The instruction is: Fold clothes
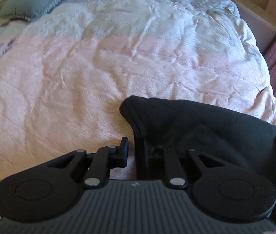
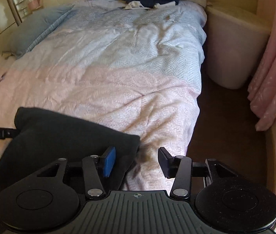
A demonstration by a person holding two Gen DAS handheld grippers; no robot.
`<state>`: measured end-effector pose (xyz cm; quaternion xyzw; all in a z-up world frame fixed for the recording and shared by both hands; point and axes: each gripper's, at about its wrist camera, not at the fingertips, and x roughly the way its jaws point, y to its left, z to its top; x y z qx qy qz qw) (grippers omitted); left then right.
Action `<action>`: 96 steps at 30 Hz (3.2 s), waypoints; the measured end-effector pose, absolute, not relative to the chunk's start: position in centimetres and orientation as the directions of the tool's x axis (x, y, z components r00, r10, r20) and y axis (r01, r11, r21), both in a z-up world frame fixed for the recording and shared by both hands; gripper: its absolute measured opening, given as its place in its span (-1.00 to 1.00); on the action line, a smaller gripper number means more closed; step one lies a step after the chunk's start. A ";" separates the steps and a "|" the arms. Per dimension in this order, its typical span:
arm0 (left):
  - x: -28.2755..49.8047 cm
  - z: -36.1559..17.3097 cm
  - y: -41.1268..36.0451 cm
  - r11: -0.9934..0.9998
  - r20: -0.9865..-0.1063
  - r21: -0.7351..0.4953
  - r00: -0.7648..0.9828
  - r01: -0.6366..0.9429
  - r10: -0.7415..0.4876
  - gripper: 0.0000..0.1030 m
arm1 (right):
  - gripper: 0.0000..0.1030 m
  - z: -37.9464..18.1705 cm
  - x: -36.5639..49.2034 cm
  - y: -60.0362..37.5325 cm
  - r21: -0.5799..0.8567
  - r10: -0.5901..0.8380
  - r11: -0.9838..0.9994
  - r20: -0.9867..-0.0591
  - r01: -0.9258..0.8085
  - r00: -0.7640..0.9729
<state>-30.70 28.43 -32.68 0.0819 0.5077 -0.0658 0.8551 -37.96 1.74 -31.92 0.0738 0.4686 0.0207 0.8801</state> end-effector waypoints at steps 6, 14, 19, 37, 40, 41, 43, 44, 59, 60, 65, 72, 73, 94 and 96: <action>-32.7 -27.8 30.2 0.991 -0.853 0.043 0.521 0.125 -0.028 -0.86 | -0.10 -27.7 -40.3 0.2 0.145 0.074 0.987 -0.791 0.068 0.608; -36.0 -29.2 28.4 0.966 -0.858 -0.128 0.463 0.225 -0.222 -0.94 | -0.22 -30.2 -42.8 5.0 0.107 0.155 0.987 -0.830 -0.120 0.536; -38.3 -29.7 29.7 0.984 -0.878 -0.028 0.466 0.177 -0.109 -0.96 | -0.22 -29.3 -44.2 3.3 0.167 0.168 0.985 -0.838 -0.050 0.518; -49.8 -25.8 28.5 0.992 -0.922 -0.107 0.368 0.064 -0.123 -0.96 | -0.25 -25.2 -52.5 7.8 0.296 0.371 0.924 -0.851 -0.244 0.372; -49.1 -27.2 28.5 0.996 -0.950 -0.090 0.298 0.021 -0.092 -0.95 | -0.24 -27.6 -51.4 8.7 0.288 0.346 0.927 -0.904 -0.241 0.250; -49.0 -26.2 28.3 0.996 -0.947 -0.085 0.310 0.015 -0.086 -0.95 | -0.24 -26.9 -51.3 8.6 0.295 0.352 0.926 -0.900 -0.238 0.255; -49.3 -23.8 27.6 0.999 -0.941 -0.041 0.336 0.023 -0.046 -0.92 | -0.24 -25.5 -51.2 8.3 0.309 0.365 0.923 -0.892 -0.231 0.265; -49.5 -22.9 27.4 1.000 -0.942 -0.020 0.334 0.018 -0.024 -0.92 | -0.24 -24.8 -51.2 8.1 0.309 0.365 0.922 -0.894 -0.232 0.260; -55.6 -13.3 24.8 0.996 -0.922 0.041 0.381 -0.085 0.070 -0.60 | -0.24 -16.8 -54.7 5.8 0.316 0.390 0.905 -0.884 -0.286 0.257; -56.1 -13.0 24.4 0.994 -0.920 0.040 0.386 -0.099 0.076 -0.59 | -0.24 -16.4 -54.9 5.6 0.316 0.396 0.900 -0.881 -0.301 0.259; -58.9 -11.9 21.9 0.987 -0.910 0.041 0.403 -0.158 0.102 -0.41 | -0.23 -15.0 -57.2 3.9 0.310 0.416 0.878 -0.870 -0.365 0.263; -64.1 -10.6 16.8 0.977 -0.903 0.046 0.410 -0.210 0.130 -0.36 | -0.22 -13.4 -60.9 -0.7 0.312 0.440 0.859 -0.855 -0.406 0.274; -64.9 -10.4 16.1 0.975 -0.902 0.045 0.411 -0.217 0.133 -0.36 | -0.21 -13.2 -61.4 -1.4 0.311 0.443 0.857 -0.853 -0.411 0.276; -69.4 -13.8 22.2 0.786 -0.883 -0.337 0.464 -0.518 -0.073 -0.21 | -0.07 -12.1 -59.7 -7.8 0.391 0.476 0.869 -0.828 -0.304 0.295; -69.0 -14.7 24.2 0.744 -0.874 -0.382 0.475 -0.549 -0.098 -0.21 | -0.06 -12.3 -58.0 -8.3 0.411 0.477 0.874 -0.824 -0.258 0.304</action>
